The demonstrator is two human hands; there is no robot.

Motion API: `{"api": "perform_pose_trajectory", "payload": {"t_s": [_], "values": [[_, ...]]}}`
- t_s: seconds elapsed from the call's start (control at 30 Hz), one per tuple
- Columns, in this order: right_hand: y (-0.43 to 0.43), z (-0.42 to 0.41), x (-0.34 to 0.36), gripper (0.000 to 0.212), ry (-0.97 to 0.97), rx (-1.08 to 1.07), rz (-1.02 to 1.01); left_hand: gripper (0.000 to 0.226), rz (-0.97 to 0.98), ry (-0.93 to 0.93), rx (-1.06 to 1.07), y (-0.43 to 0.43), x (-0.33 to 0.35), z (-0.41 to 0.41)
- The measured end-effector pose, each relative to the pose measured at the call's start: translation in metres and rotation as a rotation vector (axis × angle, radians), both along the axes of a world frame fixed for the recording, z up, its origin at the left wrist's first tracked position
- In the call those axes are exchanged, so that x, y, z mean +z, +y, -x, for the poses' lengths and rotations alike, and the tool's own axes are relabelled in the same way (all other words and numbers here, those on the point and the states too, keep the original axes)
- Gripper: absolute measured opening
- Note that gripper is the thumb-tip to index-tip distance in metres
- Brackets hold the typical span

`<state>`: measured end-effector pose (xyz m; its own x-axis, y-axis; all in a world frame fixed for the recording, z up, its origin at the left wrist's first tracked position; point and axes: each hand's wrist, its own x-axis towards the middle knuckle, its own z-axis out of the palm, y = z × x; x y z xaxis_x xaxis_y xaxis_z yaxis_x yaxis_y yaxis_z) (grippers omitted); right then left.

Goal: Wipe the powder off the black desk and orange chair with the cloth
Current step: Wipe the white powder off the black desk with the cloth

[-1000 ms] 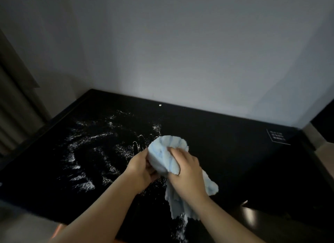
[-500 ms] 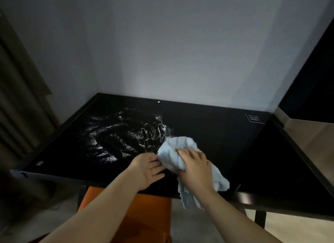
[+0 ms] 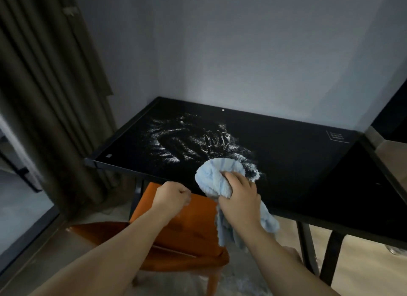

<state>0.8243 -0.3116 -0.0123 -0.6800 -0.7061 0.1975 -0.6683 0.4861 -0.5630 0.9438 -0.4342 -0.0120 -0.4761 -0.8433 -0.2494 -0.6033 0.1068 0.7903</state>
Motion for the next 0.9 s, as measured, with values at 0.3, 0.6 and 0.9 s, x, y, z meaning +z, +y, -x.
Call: {"api": "perform_pose_trajectory", "payload": {"t_s": [0.3,0.6,0.9], "values": [[-0.111,-0.097,0.000,0.050,-0.006,0.075,0.051,0.015,0.191,-0.135,0.018,-0.114,-0.018,-0.105],[-0.274,-0.238,0.009,0.042,-0.515,0.045,0.270,0.044,-0.533,0.432,0.057,-0.235,-0.002,-0.204],[-0.386,-0.253,-0.020,0.040,-0.790,0.232,0.242,0.031,-0.654,0.721,0.093,-0.352,-0.007,-0.214]]}}
